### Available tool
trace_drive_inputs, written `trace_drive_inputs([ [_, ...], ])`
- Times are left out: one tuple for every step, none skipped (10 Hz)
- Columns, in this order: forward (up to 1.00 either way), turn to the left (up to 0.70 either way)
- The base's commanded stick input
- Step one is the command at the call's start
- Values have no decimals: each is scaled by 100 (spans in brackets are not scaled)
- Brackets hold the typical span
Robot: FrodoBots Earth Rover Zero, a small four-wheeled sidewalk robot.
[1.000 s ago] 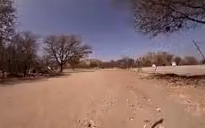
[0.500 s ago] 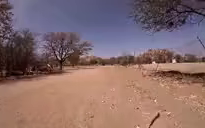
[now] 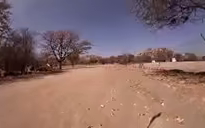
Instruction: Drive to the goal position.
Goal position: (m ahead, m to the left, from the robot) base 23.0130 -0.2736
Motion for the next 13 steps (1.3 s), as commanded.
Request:
trace_drive_inputs([
  [50, 0],
  [50, 0],
  [50, 0],
  [50, 0],
  [50, 0],
  [50, 0],
  [50, 0],
  [50, 0],
  [50, 0],
  [50, 0],
  [50, 0],
  [50, 0],
  [50, 0],
])
